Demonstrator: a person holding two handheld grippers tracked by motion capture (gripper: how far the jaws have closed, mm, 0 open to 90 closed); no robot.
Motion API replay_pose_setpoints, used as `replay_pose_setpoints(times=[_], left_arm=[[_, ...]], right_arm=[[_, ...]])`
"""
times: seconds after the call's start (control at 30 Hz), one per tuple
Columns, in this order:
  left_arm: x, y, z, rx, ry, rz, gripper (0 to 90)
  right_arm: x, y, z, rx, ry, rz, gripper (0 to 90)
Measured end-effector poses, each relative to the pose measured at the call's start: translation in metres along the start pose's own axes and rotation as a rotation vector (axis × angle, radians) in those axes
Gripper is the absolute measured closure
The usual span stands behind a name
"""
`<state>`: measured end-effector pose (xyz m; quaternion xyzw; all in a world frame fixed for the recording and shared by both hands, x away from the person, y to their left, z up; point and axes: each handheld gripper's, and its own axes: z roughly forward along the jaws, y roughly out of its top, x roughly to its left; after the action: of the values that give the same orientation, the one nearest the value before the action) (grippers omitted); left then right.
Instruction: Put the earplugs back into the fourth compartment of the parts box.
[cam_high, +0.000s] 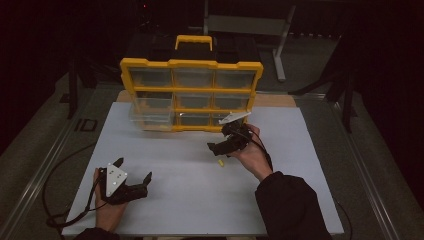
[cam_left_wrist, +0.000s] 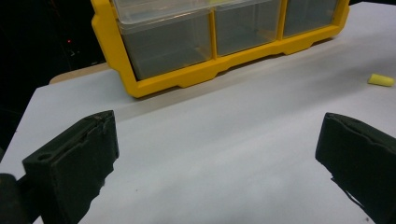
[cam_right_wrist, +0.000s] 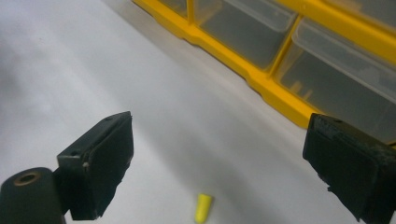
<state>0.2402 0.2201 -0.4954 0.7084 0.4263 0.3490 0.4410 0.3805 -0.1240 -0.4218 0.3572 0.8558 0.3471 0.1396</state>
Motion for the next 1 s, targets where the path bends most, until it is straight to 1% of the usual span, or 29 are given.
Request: replay_pose_setpoints(times=[0.17, 0.33, 0.5, 0.73, 1.0], left_arm=[[0.0, 0.0, 0.0, 0.0, 0.0, 0.001, 0.0], [0.0, 0.0, 0.0, -0.001, -0.001, -0.001, 0.0], [0.0, 0.0, 0.0, 0.001, -0.002, 0.002, 0.0], [0.0, 0.0, 0.001, 0.002, -0.003, 0.003, 0.0], [0.0, 0.0, 0.0, 0.002, -0.002, 0.003, 0.0]], right_arm=[[-0.002, -0.008, 0.006, 0.022, -0.003, 0.012, 8.5], [-0.002, -0.017, 0.013, 0.057, -0.002, 0.008, 8.6], [-0.005, -0.027, 0.02, 0.089, 0.0, 0.03, 9.7], [-0.007, -0.041, 0.028, 0.128, 0.003, 0.044, 11.0], [-0.008, -0.048, 0.034, 0.155, -0.013, 0.054, 13.0]])
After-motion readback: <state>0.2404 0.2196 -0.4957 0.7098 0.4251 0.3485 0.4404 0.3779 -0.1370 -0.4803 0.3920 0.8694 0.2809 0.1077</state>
